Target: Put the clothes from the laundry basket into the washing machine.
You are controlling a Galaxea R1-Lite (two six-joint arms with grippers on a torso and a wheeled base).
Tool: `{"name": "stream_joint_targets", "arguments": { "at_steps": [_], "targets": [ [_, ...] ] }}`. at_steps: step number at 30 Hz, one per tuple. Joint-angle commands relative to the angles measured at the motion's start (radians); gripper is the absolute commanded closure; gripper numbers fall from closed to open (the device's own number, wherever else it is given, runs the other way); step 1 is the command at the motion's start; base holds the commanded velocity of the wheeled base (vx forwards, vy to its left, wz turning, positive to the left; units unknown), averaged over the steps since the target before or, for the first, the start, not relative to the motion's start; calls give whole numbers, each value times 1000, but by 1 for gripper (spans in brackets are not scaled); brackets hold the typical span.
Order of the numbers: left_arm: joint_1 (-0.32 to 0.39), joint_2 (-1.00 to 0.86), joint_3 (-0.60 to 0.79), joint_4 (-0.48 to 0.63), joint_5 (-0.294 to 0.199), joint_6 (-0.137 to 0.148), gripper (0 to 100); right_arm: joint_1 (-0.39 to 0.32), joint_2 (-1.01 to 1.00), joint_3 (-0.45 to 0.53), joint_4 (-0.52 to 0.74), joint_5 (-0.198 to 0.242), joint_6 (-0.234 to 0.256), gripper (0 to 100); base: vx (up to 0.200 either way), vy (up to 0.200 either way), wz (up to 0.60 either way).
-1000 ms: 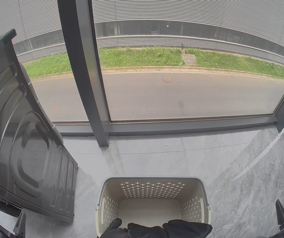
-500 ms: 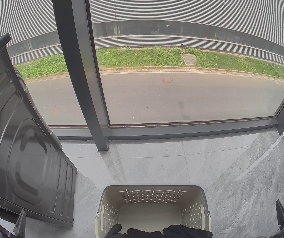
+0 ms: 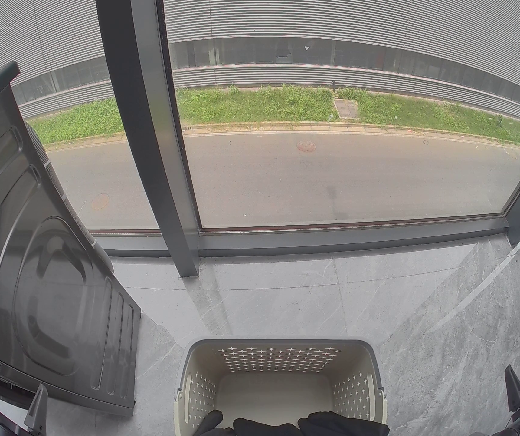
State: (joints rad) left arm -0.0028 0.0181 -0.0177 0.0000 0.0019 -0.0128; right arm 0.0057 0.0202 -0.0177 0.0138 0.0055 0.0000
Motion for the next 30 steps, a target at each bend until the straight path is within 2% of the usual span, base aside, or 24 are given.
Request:
{"name": "stream_joint_targets", "arguments": {
  "at_steps": [1,9,30],
  "targets": [
    [0,-17,18,0,1,-1,0,0,0,12,0,1,0,0,0,0,0],
    [0,-17,18,0,0,0,0,0,0,12,0,1,0,0,0,0,0],
    [1,-17,18,0,0,0,0,0,1,12,0,1,0,0,-200,0,0]
  ]
}}
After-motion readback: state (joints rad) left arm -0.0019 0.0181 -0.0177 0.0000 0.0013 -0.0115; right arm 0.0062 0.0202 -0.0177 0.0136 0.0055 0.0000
